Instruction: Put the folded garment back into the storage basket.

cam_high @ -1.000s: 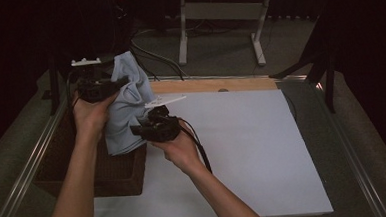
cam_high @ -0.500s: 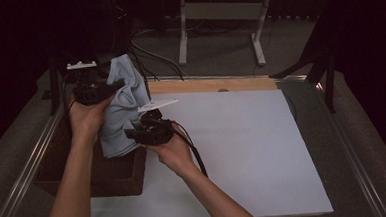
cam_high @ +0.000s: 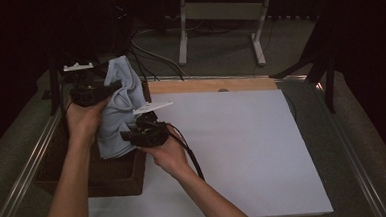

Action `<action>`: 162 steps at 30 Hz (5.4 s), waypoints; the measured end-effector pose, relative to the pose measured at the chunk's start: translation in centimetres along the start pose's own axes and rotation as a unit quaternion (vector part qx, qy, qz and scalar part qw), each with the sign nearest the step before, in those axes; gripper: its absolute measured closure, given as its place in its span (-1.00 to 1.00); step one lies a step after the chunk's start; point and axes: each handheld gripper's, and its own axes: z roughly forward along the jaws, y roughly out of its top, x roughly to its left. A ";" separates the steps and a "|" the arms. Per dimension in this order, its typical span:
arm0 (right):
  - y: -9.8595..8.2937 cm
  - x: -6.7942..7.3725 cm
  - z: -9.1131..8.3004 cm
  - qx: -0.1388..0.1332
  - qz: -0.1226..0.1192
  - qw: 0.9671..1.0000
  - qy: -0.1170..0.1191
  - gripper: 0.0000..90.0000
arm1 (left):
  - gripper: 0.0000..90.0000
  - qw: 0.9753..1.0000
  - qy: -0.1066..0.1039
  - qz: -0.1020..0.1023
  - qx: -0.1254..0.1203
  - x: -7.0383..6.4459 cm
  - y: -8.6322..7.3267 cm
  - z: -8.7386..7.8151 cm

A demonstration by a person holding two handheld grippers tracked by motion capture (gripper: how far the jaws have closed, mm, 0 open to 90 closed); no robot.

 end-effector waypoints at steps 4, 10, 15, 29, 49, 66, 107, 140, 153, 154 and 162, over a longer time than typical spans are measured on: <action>0.0 0.1 0.3 0.002 0.001 1.000 0.001 0.76 | 0.83 1.000 0.003 0.001 0.003 0.2 -0.1 0.0; -0.2 0.3 0.8 0.003 0.002 1.000 0.004 0.76 | 0.83 1.000 0.005 -0.001 0.003 0.5 -0.2 -0.1; -0.3 0.5 1.1 0.006 0.003 1.000 0.004 0.76 | 0.83 1.000 0.006 -0.005 0.003 0.9 -0.5 -0.1; -0.6 1.1 2.2 0.013 -0.001 1.000 0.002 0.76 | 0.83 1.000 0.011 -0.010 0.005 1.8 -1.1 -0.3; -0.9 2.0 3.5 0.015 0.007 1.000 0.011 0.76 | 0.83 1.000 0.016 -0.008 0.008 2.5 -1.2 -0.7; -1.2 2.7 4.4 0.021 0.005 1.000 0.015 0.75 | 0.83 1.000 0.023 -0.010 0.012 3.4 -1.7 -1.0; -1.6 4.3 6.4 0.046 -0.002 0.999 0.024 0.75 | 0.83 0.999 0.043 -0.017 0.024 5.2 -2.8 -1.6; -2.2 4.7 7.4 0.063 -0.005 0.998 0.025 0.74 | 0.83 0.998 0.054 -0.026 0.032 6.4 -3.9 -2.0; -2.5 5.0 7.9 0.071 -0.006 0.997 0.025 0.74 | 0.83 0.997 0.057 -0.025 0.036 6.9 -4.5 -2.1; -2.6 5.1 8.0 0.071 -0.006 0.997 0.025 0.74 | 0.83 0.997 0.057 -0.025 0.036 6.9 -4.5 -2.1; -2.6 5.2 8.2 0.077 -0.005 0.997 0.025 0.74 | 0.83 0.997 0.057 -0.026 0.036 7.2 -4.8 -2.2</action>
